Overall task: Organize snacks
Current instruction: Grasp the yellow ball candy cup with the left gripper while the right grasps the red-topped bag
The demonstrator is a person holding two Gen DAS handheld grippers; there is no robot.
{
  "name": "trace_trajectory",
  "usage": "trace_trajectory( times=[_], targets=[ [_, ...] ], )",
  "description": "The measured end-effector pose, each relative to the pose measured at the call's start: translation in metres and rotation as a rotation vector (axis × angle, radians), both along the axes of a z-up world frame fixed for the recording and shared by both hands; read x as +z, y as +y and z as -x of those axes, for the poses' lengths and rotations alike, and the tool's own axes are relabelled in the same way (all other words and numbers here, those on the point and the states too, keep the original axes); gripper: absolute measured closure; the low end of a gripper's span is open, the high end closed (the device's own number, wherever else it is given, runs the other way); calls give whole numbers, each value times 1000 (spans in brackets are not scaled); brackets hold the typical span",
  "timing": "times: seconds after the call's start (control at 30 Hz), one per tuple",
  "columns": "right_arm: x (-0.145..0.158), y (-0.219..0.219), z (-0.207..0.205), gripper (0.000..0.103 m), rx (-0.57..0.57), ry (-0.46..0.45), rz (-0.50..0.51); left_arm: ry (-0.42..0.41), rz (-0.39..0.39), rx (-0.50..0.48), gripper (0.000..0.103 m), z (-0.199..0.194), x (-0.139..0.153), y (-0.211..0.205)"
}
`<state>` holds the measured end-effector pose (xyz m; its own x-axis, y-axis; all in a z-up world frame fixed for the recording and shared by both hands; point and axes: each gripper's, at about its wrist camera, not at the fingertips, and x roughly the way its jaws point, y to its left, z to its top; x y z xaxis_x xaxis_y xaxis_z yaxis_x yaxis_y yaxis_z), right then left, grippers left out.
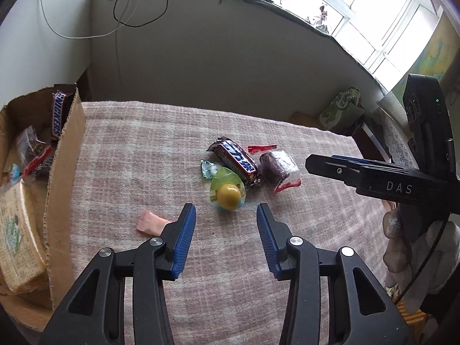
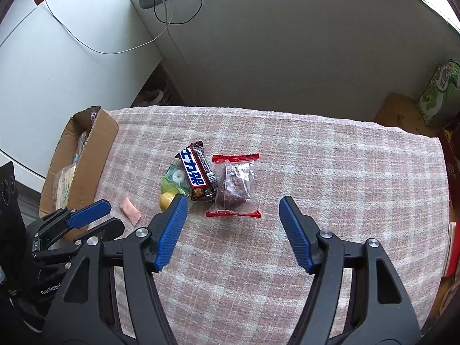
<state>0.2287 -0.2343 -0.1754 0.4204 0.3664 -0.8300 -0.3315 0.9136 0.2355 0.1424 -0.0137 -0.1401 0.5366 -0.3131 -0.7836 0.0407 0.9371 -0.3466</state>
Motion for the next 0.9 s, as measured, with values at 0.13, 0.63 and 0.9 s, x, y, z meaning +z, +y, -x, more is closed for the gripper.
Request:
trace_trajectory(
  times=[0.13,0.63,0.9],
  targets=[
    [-10,7,-12,37,14,34,-6,12,1,-25,62,-13,-9,-10],
    [-32,21,-33,47,32,90,4,71,2,-41,75,-42,-40,-22],
    [-42,27,-39,65,44,115,18,67,-8,-50,79,-47,-46,-30]
  ],
)
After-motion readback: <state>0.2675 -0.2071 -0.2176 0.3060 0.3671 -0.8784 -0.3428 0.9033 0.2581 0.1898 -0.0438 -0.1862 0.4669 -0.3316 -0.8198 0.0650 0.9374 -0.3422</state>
